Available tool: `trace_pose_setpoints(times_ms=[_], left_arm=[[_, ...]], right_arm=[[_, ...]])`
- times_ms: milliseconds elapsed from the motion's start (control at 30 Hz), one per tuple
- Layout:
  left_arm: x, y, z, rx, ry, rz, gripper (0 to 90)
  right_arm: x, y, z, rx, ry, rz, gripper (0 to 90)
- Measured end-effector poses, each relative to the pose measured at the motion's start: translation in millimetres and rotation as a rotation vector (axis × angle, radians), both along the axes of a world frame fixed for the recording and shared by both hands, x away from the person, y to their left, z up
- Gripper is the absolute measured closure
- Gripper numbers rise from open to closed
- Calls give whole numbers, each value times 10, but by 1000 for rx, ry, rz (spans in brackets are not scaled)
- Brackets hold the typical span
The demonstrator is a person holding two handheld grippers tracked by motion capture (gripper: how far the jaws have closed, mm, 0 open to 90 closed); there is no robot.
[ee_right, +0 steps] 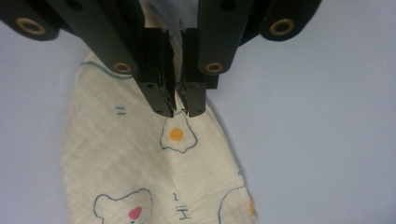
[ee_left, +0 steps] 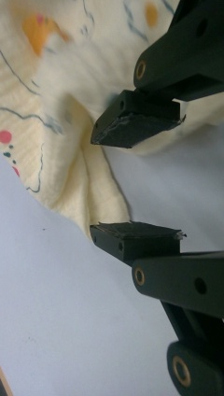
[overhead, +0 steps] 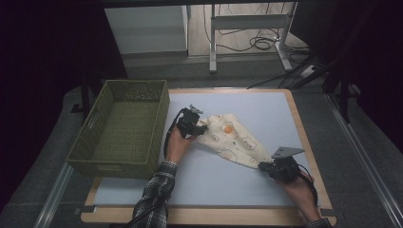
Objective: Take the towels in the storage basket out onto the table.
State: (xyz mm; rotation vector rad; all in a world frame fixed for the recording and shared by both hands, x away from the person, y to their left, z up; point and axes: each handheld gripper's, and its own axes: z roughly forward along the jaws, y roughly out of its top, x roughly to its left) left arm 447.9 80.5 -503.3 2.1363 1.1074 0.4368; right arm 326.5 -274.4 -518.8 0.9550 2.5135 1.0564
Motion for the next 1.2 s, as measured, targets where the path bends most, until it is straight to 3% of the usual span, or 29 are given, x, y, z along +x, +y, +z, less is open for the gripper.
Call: trace_pose_setpoints(times_ms=[167, 267, 333, 500, 700, 767, 867, 933, 1000, 1067, 1200], left_arm=[[-245, 116, 141, -57, -3, -16, 486], [-407, 155, 154, -81, 3, -27, 487], [-505, 163, 113, -88, 22, -41, 490], [-667, 162, -52, -53, 36, -85, 492], [-639, 151, -278, -50, 74, -71, 434], [-621, 159, -308, -40, 56, -74, 479], [-600, 156, -301, -82, 81, -96, 688], [-623, 128, -276, -72, 78, -113, 796], [-656, 123, -235, -77, 80, -123, 820], [-693, 144, -179, -69, 70, -125, 812], [-790, 218, -74, -83, 74, -123, 805]], right_arm=[[-21, -55, 43, 13, -9, -10, 769], [-38, -88, 80, 13, -18, -16, 755], [-54, -114, 103, 12, -24, -20, 749], [-97, -198, 139, 10, -30, -35, 732], [-121, -286, 94, 23, -8, -61, 668], [-123, -289, 64, 26, -1, -62, 645], [-105, -257, 15, 15, 4, -62, 632], [-94, -217, -20, -11, -6, -60, 656], [-100, -202, -22, -24, -26, -66, 736], [-95, -205, -20, -15, -14, -54, 804], [-102, -220, 4, -10, -8, -40, 839]])
